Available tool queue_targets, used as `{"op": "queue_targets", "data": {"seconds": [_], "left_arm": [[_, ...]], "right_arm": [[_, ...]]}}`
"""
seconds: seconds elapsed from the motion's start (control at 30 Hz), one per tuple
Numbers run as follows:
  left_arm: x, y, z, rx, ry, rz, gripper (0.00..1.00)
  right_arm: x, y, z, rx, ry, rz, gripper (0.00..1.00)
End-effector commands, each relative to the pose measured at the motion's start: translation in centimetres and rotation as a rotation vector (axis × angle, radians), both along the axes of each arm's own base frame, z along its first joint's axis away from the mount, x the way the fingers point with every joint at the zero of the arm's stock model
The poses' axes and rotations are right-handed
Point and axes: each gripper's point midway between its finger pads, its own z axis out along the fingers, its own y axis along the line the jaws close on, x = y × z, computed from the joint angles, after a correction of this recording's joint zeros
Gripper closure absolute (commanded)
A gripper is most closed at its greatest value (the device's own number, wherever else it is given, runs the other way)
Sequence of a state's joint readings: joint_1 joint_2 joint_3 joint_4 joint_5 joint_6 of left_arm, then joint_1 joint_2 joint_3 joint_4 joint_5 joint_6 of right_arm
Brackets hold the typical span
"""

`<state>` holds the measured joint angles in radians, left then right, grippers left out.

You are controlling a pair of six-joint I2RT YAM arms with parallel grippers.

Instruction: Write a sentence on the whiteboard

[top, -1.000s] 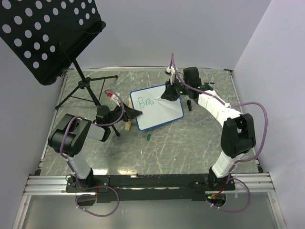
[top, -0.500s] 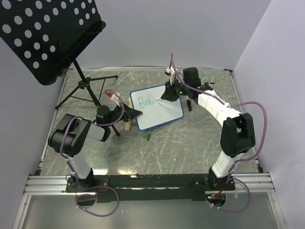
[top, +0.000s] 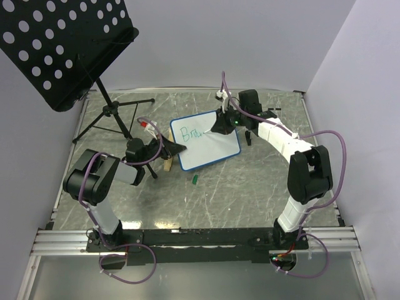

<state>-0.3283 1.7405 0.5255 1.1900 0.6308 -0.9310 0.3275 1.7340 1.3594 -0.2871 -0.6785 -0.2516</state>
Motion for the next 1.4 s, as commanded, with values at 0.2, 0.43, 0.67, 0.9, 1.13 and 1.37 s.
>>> {"op": "queue_targets", "data": {"seconds": [0.2, 0.43, 0.67, 0.9, 1.13, 1.37], "left_arm": [[-0.2, -0.3, 6.4, -0.083, -0.275, -0.033, 0.99], [-0.2, -0.3, 6.3, -0.082, -0.272, -0.033, 0.99], [-0.4, -0.4, 6.2, -0.084, -0.270, -0.041, 0.99], [-0.4, -0.5, 6.1, -0.087, -0.266, -0.044, 0.99], [-0.3, -0.5, 6.1, -0.090, -0.267, -0.046, 0.99], [-0.3, -0.5, 6.1, -0.090, -0.267, -0.043, 0.99]], "right_arm": [[1.1, -0.1, 0.1, -0.028, -0.024, -0.025, 1.00], [1.8, -0.7, 0.7, -0.036, -0.049, -0.061, 1.00], [2.6, -0.8, 1.2, -0.033, -0.067, -0.088, 1.00], [3.2, -0.6, 2.0, -0.022, -0.082, -0.092, 1.00], [2.9, 0.1, 1.5, -0.018, -0.063, -0.069, 1.00], [2.6, 0.9, 1.6, -0.007, -0.059, -0.045, 1.00]]}}
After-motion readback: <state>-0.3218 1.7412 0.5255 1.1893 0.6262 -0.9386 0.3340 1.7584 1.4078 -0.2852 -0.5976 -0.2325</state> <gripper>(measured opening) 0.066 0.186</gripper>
